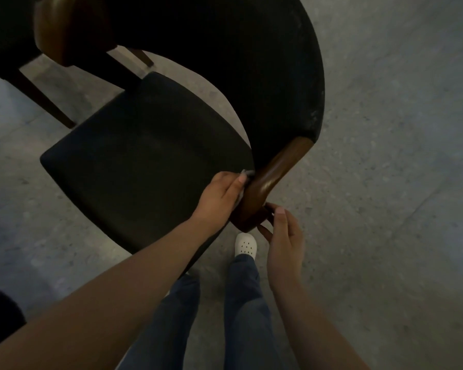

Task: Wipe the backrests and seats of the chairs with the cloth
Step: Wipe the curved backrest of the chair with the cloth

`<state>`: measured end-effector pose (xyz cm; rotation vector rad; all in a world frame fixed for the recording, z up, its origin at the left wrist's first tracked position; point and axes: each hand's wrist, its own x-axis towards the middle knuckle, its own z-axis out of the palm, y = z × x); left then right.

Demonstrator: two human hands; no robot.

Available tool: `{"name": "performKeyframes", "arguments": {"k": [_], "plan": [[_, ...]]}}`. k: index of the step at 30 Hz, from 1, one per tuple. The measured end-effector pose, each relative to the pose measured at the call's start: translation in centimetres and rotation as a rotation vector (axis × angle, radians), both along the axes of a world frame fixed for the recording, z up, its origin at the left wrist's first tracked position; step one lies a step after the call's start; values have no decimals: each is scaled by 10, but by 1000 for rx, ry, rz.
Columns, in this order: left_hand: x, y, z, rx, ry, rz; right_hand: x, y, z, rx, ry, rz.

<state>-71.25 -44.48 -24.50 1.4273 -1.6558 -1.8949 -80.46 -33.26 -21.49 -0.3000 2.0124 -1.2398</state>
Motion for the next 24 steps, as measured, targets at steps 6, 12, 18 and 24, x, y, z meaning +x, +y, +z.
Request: {"name": "performKeyframes", "arguments": {"k": [6, 12, 18, 24], "plan": [[5, -8, -7, 40, -95, -101, -2, 0, -2, 7, -3, 18], [-3, -30, 35, -173, 45, 98, -6, 2, -1, -12, -57, 18], [-47, -26, 66, -313, 107, -29, -7, 0, 3, -59, -108, 6], [-54, -13, 46, -308, 82, 121, -6, 1, -2, -61, -66, 5]]}}
